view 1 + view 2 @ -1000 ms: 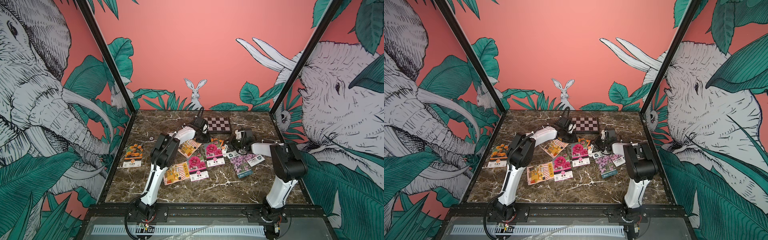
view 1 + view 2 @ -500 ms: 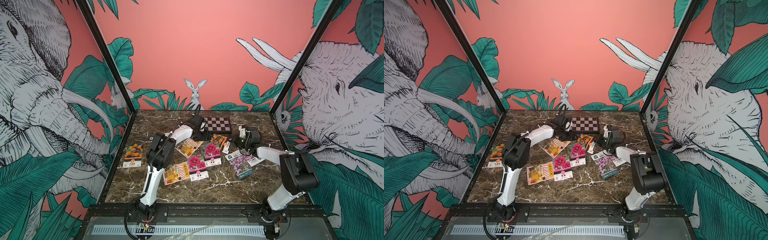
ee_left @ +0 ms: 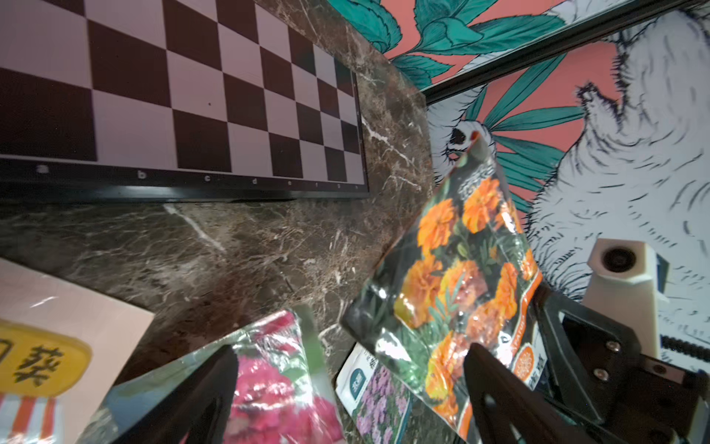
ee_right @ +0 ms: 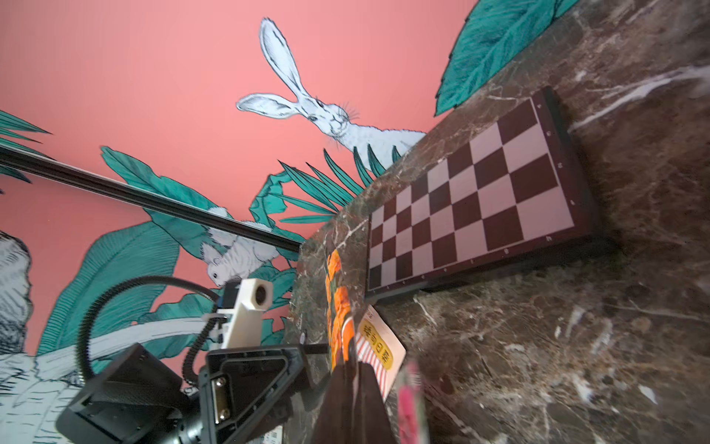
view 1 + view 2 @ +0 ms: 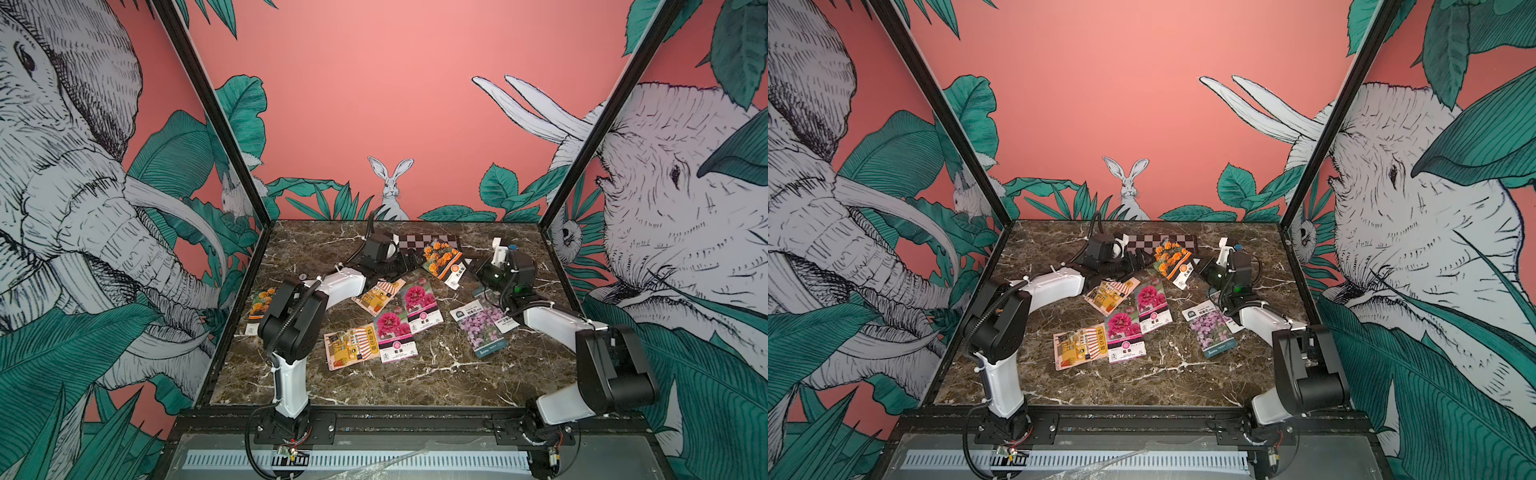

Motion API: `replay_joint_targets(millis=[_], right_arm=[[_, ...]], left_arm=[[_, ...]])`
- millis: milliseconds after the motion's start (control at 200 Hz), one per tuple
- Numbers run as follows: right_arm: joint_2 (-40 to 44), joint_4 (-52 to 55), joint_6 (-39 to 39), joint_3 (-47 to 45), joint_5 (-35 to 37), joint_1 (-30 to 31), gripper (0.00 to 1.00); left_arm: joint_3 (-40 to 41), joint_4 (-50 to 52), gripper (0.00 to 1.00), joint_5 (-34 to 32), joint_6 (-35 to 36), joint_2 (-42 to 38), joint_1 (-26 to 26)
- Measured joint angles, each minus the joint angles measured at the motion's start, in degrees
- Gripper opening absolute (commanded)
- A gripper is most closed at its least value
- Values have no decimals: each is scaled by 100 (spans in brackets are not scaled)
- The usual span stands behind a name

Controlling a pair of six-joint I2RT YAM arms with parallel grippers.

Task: Arrange the seed packets in a row
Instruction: Place the seed packet at the center of the board.

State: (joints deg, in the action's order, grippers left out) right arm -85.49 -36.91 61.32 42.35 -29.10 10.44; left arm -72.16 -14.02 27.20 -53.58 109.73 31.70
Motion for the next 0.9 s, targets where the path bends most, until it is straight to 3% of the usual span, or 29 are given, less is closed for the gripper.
replay_joint_targets(millis=[160,460,520,630,715,900], right_arm=[[-170,-708,516,13,-50,0,5],[-586,-1228,1032,11,-205,0,7],[-586,-1228,1045,11,-232,0,15],[-586,-1058,949,13,-293,-4,47],[-557,-505,697,35,-247,-4,61],[-334,1425,-396,343,127,-7,72]], left_arm=[[-63,-501,77,74,-323,11,63],[-341,-1152,25,-57,-625,109,101],[-363,-1163,17,-131,-566,109,101],[-389,-1075,6,-280,-350,107,101],[-437,-846,3,-378,-44,103,101],[-546,26,2,-535,1016,-74,70]])
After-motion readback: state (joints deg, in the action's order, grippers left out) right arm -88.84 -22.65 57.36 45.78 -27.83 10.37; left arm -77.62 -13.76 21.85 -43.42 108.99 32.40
